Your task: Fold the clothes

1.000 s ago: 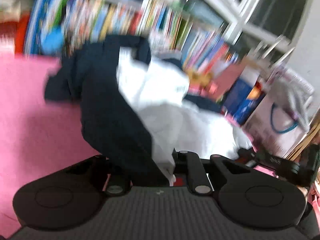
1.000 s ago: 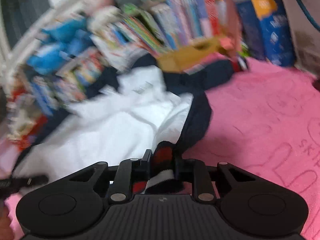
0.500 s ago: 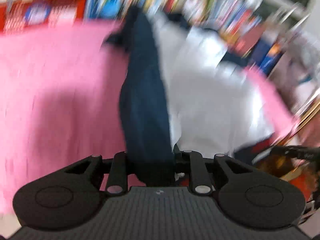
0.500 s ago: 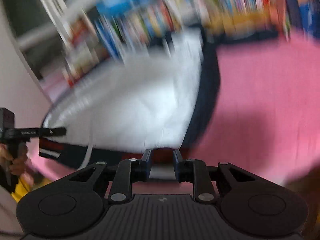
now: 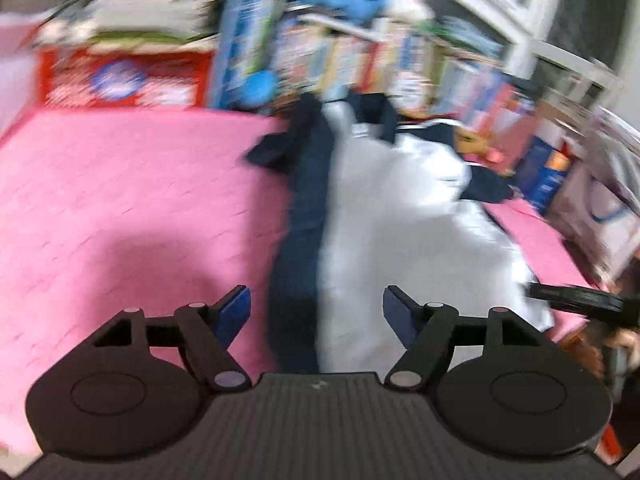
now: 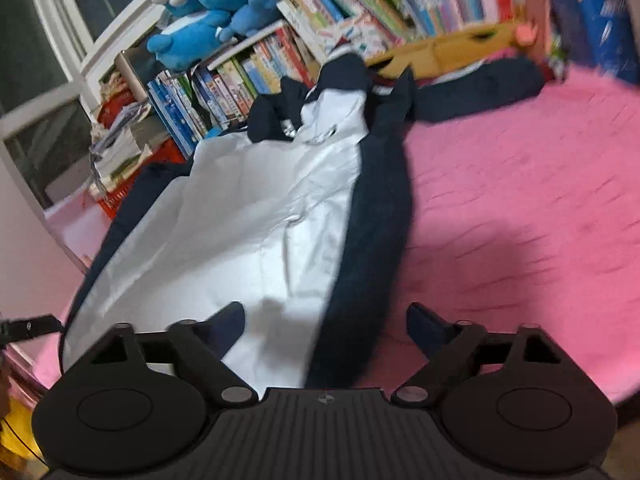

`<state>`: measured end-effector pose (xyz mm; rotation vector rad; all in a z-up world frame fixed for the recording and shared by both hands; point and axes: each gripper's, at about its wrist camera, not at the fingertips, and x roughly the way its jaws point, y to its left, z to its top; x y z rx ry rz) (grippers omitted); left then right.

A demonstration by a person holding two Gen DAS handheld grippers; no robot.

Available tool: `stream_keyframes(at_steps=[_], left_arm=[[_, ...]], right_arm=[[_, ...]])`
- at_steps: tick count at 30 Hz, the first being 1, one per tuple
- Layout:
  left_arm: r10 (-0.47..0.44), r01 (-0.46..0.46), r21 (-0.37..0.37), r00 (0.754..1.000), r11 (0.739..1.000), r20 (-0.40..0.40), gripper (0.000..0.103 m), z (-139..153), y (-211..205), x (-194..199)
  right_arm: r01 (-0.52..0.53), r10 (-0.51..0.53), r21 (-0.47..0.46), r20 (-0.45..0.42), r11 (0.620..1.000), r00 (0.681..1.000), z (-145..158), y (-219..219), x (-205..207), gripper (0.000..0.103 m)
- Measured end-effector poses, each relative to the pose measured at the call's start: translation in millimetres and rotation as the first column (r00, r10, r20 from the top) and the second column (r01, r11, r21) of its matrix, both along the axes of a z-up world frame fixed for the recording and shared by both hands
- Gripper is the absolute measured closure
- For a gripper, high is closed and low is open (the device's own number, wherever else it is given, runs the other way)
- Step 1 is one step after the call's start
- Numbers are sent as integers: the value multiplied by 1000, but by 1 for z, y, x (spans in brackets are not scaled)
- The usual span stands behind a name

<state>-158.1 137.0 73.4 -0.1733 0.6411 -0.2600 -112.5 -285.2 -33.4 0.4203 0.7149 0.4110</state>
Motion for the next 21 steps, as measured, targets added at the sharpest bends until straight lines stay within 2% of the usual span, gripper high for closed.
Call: stream_keyframes(at_steps=[1,2,4,7,9,14,16,18,21], left_arm=[[-29,29,18,999,999,27,30,2,-10,3],[-52,50,38,998,998,47,30,4,-16,7],[-82,78,64,995,995,55,30,1,-24,16],[-92,87,107,995,990,41,30,-9,-32,27],[-63,60,133,998,989,24,30,-18,-31,29],[10,-14,139,1000,990,28,30,-23,-20,30],[27,-35,153,998,988,53,24,-19,-17,30],[40,-53,174,996,983,75,16,-18,-17,33],[56,-70,231,996,970,67,16,-26,-25,38]], right_arm=[[16,-16,15,1,1000,1000,-2,6,0,92],[22,-22,19,10,1000,1000,2,11,-2,93],[9,-8,-6,100,1000,995,22,19,-23,94],[-7,21,-72,200,997,980,53,3,-64,94],[22,0,-119,188,993,982,60,-14,-84,94],[129,-119,-235,59,963,991,46,-36,-101,94],[174,-163,-239,64,955,984,48,-39,-96,89],[174,-148,-240,123,955,981,61,-30,-85,84],[129,-63,-279,235,952,970,84,0,-60,51]])
